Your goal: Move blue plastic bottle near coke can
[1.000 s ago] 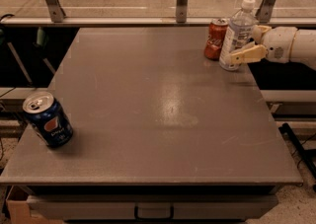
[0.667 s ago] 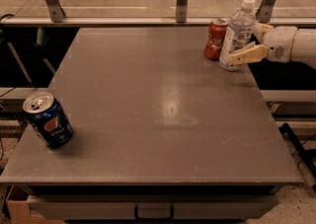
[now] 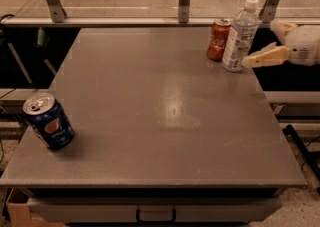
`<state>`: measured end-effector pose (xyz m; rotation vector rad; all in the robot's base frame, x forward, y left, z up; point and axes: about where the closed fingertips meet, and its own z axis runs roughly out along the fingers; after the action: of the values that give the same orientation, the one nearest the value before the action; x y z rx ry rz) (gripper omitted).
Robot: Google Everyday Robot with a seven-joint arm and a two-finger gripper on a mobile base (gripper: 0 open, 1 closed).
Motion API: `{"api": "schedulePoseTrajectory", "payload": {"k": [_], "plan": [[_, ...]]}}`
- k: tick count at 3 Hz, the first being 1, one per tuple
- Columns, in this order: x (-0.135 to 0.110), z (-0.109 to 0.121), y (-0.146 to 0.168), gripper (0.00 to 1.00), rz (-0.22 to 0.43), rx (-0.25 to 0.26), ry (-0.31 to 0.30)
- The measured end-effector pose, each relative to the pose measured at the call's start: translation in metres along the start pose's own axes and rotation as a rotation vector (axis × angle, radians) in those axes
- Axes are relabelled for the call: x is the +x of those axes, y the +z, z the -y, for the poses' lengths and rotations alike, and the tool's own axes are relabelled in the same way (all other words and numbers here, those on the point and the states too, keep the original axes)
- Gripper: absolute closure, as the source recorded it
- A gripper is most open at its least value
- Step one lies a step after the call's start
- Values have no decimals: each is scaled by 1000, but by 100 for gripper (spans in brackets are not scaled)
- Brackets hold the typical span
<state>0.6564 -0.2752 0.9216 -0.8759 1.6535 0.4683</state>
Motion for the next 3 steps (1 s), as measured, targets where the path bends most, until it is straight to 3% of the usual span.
{"api": "schedulePoseTrajectory", "payload": {"k": [1,2,3], "plan": [[-29,-14,-95,0,-90,151,-67],[-49,-19,-113,0,-96,180,-96],[-47,-19,-111,0,-96,177,-94]]}}
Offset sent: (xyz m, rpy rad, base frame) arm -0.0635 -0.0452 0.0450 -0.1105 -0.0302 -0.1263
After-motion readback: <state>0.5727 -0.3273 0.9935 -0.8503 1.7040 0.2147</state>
